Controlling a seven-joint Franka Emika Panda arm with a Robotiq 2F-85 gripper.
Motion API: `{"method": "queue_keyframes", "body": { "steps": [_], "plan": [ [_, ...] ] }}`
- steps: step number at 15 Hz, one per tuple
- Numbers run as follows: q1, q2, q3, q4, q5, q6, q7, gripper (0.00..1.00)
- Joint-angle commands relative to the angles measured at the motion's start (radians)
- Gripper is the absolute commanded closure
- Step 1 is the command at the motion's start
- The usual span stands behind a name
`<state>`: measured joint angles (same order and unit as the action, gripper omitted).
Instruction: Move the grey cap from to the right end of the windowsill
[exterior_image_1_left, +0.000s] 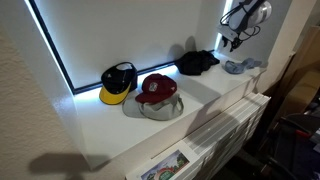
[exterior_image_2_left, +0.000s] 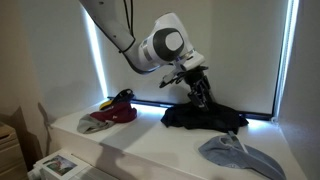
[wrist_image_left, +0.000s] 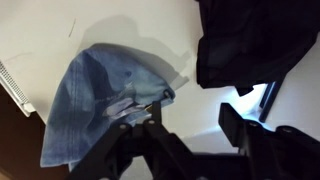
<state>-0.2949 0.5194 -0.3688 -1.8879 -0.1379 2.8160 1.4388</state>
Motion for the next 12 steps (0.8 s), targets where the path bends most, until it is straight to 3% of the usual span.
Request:
{"method": "queue_keyframes", "body": {
  "steps": [1,2,5,12],
  "plan": [
    [0.064,-0.021,0.029,0.018,0.054,-0.026,-0.109,0.08],
    [0.071,0.013,-0.022,0.016,0.062,0.004,-0.065,0.26],
    [0.108,0.005,-0.007,0.027,0.069,-0.001,-0.086,0.08],
    [0.099,0.003,-0.009,0.027,0.070,-0.001,-0.100,0.08]
  ]
}}
